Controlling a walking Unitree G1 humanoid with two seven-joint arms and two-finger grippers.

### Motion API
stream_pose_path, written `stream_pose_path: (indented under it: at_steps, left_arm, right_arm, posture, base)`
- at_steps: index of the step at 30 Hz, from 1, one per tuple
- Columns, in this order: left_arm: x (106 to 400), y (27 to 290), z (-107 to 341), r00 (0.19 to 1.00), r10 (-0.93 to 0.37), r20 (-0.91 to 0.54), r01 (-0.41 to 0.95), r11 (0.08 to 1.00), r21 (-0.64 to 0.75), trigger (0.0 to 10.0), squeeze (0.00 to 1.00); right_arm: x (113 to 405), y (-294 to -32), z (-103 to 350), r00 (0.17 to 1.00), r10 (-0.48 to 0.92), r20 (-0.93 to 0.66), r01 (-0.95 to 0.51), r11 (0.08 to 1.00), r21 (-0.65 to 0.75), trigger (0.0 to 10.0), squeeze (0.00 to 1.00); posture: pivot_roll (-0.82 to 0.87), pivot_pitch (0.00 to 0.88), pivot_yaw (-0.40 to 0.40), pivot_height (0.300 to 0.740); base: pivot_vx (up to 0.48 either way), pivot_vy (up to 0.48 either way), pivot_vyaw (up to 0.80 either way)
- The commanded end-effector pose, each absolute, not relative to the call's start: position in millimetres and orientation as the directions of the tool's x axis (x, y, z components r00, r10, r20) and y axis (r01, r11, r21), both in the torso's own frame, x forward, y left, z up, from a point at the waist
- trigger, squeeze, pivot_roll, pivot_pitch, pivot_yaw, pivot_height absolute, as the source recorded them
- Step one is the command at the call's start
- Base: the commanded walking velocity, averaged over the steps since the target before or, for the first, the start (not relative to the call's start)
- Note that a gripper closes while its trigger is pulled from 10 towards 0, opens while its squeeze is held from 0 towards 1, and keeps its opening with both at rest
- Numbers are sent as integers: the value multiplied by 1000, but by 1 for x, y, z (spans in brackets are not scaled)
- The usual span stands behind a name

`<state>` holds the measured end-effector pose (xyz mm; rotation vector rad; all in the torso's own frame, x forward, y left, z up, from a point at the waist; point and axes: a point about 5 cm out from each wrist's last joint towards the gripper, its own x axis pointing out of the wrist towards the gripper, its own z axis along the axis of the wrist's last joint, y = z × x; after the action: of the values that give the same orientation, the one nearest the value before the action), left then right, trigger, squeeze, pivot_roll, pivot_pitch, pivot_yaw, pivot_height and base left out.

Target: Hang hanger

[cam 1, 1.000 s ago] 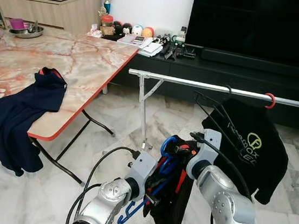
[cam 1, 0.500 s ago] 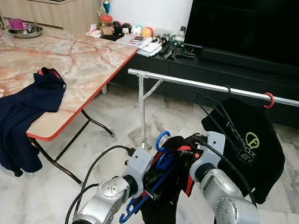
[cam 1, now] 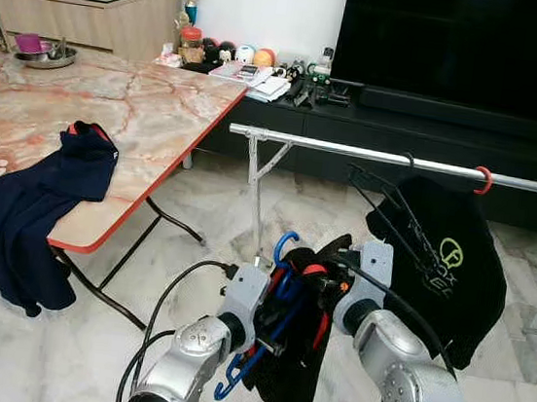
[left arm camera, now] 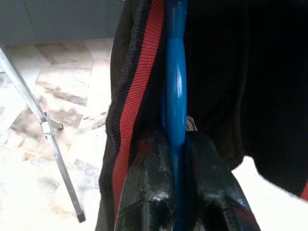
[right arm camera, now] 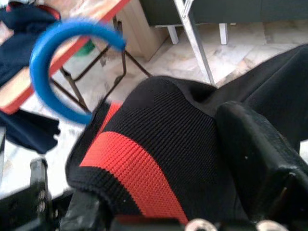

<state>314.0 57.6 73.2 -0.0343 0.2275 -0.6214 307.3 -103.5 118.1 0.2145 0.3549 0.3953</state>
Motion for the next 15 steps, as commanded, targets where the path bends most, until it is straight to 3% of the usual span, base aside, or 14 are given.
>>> stream_pose_path:
  at_steps: [1, 11, 15]
  left_arm:
    - [320, 57, 83, 805, -573, -154, 564, 820, -101, 10000, 0]
    - [327, 64, 89, 857, -503, -109, 489, 862, -134, 10000, 0]
    - [330, 68, 94, 880, -467, -80, 454, 880, -141, 10000, 0]
  right_arm:
    - [305, -100, 121, 856, 429, -288, -362, 896, 257, 10000, 1000]
    - [297, -103, 115, 846, 411, -340, -378, 912, 161, 10000, 1000]
    - [297, -115, 110, 879, 315, -358, -302, 949, 93, 10000, 1000]
  posture:
    - [45, 0, -34, 740]
    - [39, 0, -37, 740]
    - [41, 0, -38, 740]
  base:
    - [0, 0, 0]
    - [0, 0, 0]
    - [0, 0, 0]
